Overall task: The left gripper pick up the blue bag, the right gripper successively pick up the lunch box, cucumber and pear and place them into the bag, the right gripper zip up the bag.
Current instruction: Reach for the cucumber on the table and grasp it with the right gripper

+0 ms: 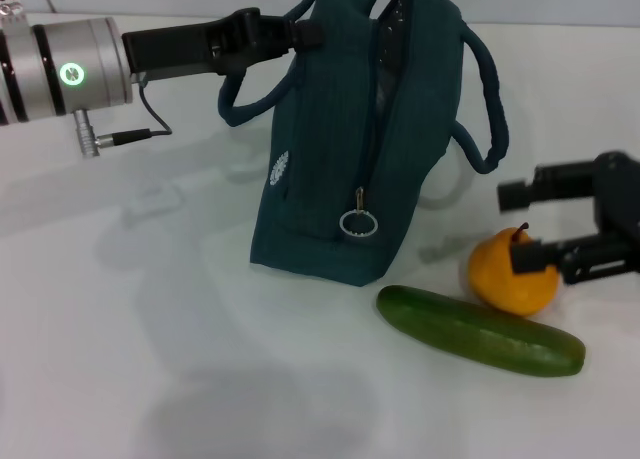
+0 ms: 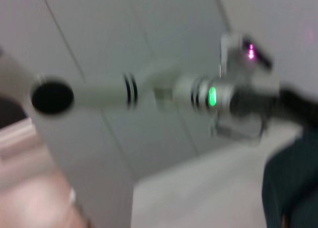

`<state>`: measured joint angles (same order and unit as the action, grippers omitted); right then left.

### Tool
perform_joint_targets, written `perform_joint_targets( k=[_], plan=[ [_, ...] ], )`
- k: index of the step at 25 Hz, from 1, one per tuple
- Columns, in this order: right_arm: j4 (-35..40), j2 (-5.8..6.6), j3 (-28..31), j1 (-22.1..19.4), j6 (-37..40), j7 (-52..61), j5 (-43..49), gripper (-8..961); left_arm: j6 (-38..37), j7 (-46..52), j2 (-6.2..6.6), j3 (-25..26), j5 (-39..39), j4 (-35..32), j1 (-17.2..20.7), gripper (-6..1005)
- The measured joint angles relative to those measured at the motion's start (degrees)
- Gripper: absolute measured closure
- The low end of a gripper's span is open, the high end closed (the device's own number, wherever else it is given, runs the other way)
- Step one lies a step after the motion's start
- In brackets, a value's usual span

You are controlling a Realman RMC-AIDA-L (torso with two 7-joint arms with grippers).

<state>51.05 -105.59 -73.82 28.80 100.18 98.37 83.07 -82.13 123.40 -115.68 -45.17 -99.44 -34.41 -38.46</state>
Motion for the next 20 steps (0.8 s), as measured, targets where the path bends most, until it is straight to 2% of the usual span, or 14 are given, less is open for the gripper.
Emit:
perform_joint_targets(
  k=[4,5,6,10,15,20],
  plan=[
    [11.6,-2.73,3.0,1.3,0.9,12.2,13.5,212,0.1,0.0,-0.01,0.4,0.0,0.0,0.1,936],
    [11.6,-2.73,3.0,1.3,0.9,12.2,13.5,212,0.1,0.0,-0.05,0.8,0.0,0.0,0.2,936],
    [17.8,-4.40,3.6,2.8,1.0,18.3,20.6,212,0.1,0.0,-0.10,1.0,0.0,0.0,0.3,936],
    [24.6,-6.85,3.4,6.3,1.5,25.9,30.9,211,0.1,0.0,-0.16,1.4,0.0,-0.1,0.7,936],
    [24.6,-9.16,2.1,13.9,3.5,32.0,39.7,210,0.1,0.0,-0.15,1.4,0.0,-0.1,0.5,936],
    [19.4,-9.91,-2.5,20.9,3.7,35.3,45.9,209,0.0,0.0,-0.11,1.4,0.0,-0.1,0.0,936]
  ],
)
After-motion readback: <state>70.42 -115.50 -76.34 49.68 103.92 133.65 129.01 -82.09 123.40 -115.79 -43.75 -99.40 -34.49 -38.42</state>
